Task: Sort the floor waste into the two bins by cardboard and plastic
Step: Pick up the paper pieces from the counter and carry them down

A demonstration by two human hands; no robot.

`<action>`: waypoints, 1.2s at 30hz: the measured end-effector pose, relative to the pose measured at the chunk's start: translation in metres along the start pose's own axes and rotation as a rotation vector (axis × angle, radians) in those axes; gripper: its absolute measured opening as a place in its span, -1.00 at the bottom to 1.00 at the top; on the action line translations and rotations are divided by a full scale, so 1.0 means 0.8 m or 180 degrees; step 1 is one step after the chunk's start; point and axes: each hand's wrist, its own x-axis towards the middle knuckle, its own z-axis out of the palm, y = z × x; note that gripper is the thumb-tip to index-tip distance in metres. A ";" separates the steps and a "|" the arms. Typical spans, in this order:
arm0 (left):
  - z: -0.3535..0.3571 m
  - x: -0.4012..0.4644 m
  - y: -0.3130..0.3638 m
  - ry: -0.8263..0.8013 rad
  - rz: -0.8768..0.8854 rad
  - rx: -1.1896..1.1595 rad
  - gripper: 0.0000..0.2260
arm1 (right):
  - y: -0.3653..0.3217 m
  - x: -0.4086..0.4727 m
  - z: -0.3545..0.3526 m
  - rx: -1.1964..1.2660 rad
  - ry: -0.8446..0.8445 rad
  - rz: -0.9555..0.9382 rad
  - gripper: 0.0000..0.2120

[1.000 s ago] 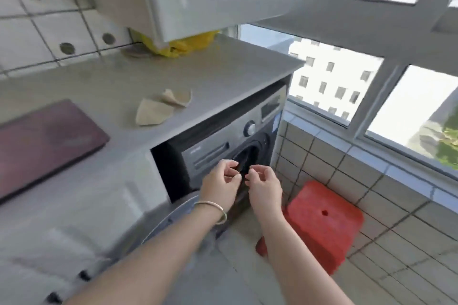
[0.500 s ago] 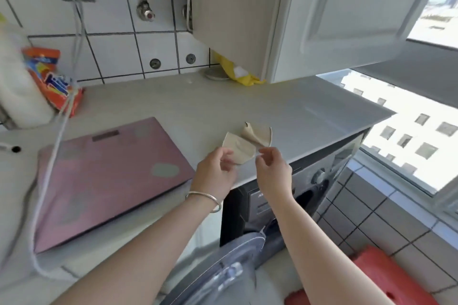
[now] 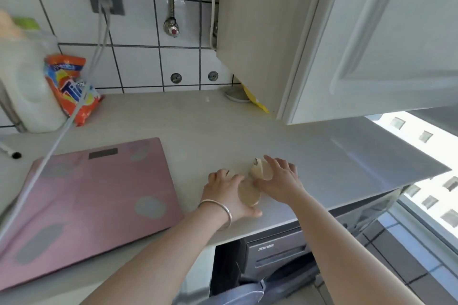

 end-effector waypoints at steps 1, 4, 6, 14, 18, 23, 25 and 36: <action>0.002 0.001 -0.001 -0.0009 0.0022 0.0049 -0.24 | 0.002 0.004 0.002 -0.0037 -0.0088 -0.0026 -0.26; 0.008 0.004 -0.005 0.0150 0.0050 0.0058 -0.30 | 0.005 0.010 0.007 -0.0020 -0.0172 -0.0074 -0.32; 0.011 0.004 -0.009 0.0234 0.0082 -0.0012 -0.32 | 0.006 0.011 0.008 -0.0009 -0.0137 -0.0070 -0.35; 0.020 -0.011 -0.010 0.0513 0.0405 -0.0357 -0.35 | 0.022 -0.037 0.013 0.0052 0.1051 -0.0151 -0.63; 0.024 -0.031 0.009 0.0631 0.0772 -0.0667 -0.36 | 0.043 -0.098 0.011 0.0346 0.1661 0.0232 -0.73; 0.061 -0.082 0.065 0.0177 0.1548 -0.0985 -0.35 | 0.072 -0.231 0.027 0.0811 0.2322 0.1193 -0.79; 0.091 -0.112 0.089 -0.0067 0.1828 -0.0916 -0.36 | 0.089 -0.290 0.046 0.0934 0.2476 0.1538 -0.71; 0.286 -0.367 0.192 -0.1772 0.3289 -0.0654 -0.50 | 0.165 -0.633 0.179 0.1621 0.3305 0.3921 -0.85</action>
